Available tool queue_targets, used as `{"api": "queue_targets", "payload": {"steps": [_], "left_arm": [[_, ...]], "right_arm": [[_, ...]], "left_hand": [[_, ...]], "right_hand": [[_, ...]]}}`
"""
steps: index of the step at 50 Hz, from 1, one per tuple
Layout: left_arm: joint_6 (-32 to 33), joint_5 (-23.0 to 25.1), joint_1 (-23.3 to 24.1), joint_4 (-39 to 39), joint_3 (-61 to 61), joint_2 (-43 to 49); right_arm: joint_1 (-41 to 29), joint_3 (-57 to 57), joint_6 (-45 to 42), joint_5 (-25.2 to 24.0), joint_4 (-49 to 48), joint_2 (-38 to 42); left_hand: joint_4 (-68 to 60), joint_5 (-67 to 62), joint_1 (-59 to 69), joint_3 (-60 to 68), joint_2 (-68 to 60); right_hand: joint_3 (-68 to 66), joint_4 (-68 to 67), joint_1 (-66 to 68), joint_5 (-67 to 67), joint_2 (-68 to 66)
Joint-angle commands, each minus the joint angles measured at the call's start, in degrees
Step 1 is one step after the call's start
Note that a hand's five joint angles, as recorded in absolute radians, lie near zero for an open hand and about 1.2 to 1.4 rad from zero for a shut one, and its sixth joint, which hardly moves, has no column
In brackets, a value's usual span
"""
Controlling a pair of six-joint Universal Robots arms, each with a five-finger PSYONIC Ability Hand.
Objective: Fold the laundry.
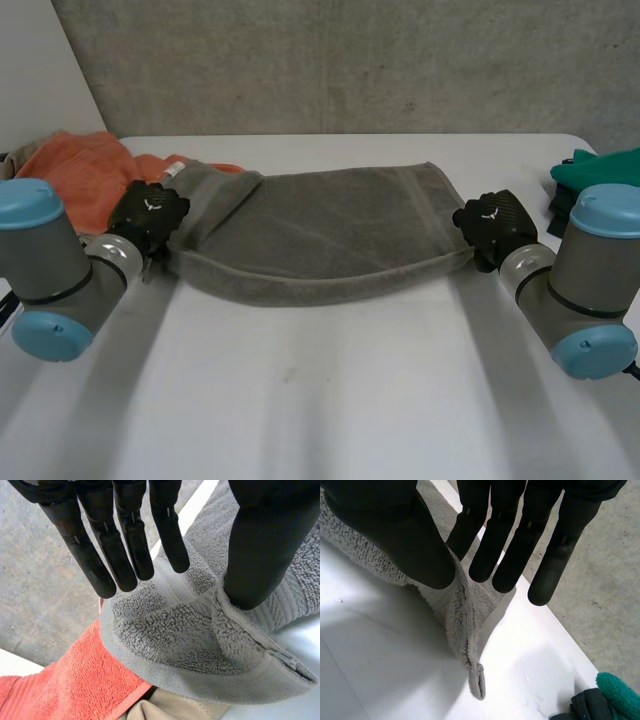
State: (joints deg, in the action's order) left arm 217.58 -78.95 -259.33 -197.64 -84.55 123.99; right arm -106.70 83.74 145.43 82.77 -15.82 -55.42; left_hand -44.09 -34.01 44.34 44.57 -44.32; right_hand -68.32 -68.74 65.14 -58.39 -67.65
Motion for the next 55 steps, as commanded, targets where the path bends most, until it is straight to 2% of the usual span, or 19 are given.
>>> {"api": "queue_targets", "payload": {"steps": [1, 2, 11, 15, 19, 23, 24, 27, 28, 30, 32, 37, 42, 46, 55], "left_arm": [[2.49, 1.17, -0.47, -3.37, -2.20, 1.42], [3.37, 1.43, -0.56, -3.02, -2.20, 1.60], [5.92, 2.49, -0.82, 3.04, -2.91, -0.33], [6.19, 2.66, -1.70, 8.05, -3.78, -2.96], [7.68, 2.66, -2.41, 16.30, -5.10, -7.53], [11.37, 2.75, -4.25, 27.63, -7.82, -13.77], [13.20, 2.75, -4.95, 32.70, -9.22, -16.65], [16.20, 2.75, -5.92, 40.81, -11.86, -21.06], [18.56, 2.75, -6.36, 46.15, -13.87, -23.25], [21.29, 3.19, -6.71, 50.75, -15.82, -25.37], [24.97, 4.41, -7.33, 55.84, -17.83, -27.57], [27.02, 6.71, -6.81, 54.47, -16.89, -28.02], [20.79, 5.39, -2.94, 48.06, -10.65, -23.72], [13.85, 1.80, 0.92, 40.78, -2.23, -17.41], [8.83, -6.47, 6.03, 32.49, 13.43, -4.91]], "right_arm": [[0.17, 0.28, -0.06, 0.29, 0.08, -0.04], [0.26, 0.28, -0.15, 0.37, 0.08, -0.13], [1.23, 1.24, -0.15, -0.06, 2.72, -2.67], [1.75, 1.95, -0.76, -0.68, 5.09, -4.78], [2.89, 2.82, -4.18, -1.73, 10.44, -8.29], [5.97, 5.19, -12.43, -3.05, 19.49, -14.18], [7.54, 6.77, -17.33, -3.14, 24.12, -16.89], [10.45, 10.55, -26.22, -3.40, 32.22, -20.68], [12.72, 13.43, -32.34, -3.58, 36.69, -23.22], [14.75, 15.74, -38.00, -4.71, 39.80, -25.34], [15.73, 17.84, -43.80, -7.43, 38.77, -27.80], [14.94, 18.91, -41.29, -9.64, 35.77, -27.29], [13.89, 16.37, -36.81, -9.56, 31.12, -23.78], [10.64, 12.16, -31.37, -7.98, 25.33, -19.65], [5.28, 1.88, -23.28, -1.39, 11.97, -9.20]], "left_hand": [[-24.44, -24.52, 24.20, 23.96, -24.21], [-35.80, -35.87, 35.55, 35.31, -35.57], [-35.91, -35.99, 35.66, 35.43, -35.68], [-35.91, -35.99, 35.66, 35.43, -35.68], [-35.91, -35.99, 35.66, 35.43, -35.68], [-35.91, -35.99, 35.66, 35.43, -35.68], [-35.91, -35.99, 35.66, 35.43, -35.68], [-35.91, -35.99, 35.66, 35.43, -35.68], [-35.91, -35.99, 35.66, 35.43, -35.68], [-35.91, -35.99, 35.66, 35.43, -35.68], [-35.91, -35.99, 35.66, 35.43, -35.68], [-35.91, -35.99, 35.66, 35.43, -35.68], [-35.91, -35.99, 35.66, 35.43, -35.68], [-35.91, -35.99, 35.66, 35.43, -35.68], [-35.91, -35.99, 35.66, 35.43, -35.68]], "right_hand": [[-11.68, -11.26, 14.86, -11.61, -12.35], [-11.68, -11.26, 14.86, -11.61, -12.35], [-11.68, -11.26, 14.86, -11.61, -12.35], [-11.68, -11.26, 14.86, -11.61, -12.35], [-11.68, -11.26, 14.86, -11.61, -12.35], [-11.68, -11.26, 14.86, -11.61, -12.35], [-11.68, -11.26, 14.86, -11.61, -12.35], [-11.68, -11.26, 14.86, -11.61, -12.35], [-11.68, -11.26, 14.86, -11.61, -12.35], [-11.68, -11.26, 14.86, -11.61, -12.35], [-11.68, -11.26, 14.86, -11.61, -12.35], [-11.68, -11.26, 14.86, -11.61, -12.35], [-11.68, -11.26, 14.86, -11.61, -12.35], [-11.68, -11.26, 14.86, -11.61, -12.35], [-11.68, -11.26, 14.86, -11.61, -12.35]]}}
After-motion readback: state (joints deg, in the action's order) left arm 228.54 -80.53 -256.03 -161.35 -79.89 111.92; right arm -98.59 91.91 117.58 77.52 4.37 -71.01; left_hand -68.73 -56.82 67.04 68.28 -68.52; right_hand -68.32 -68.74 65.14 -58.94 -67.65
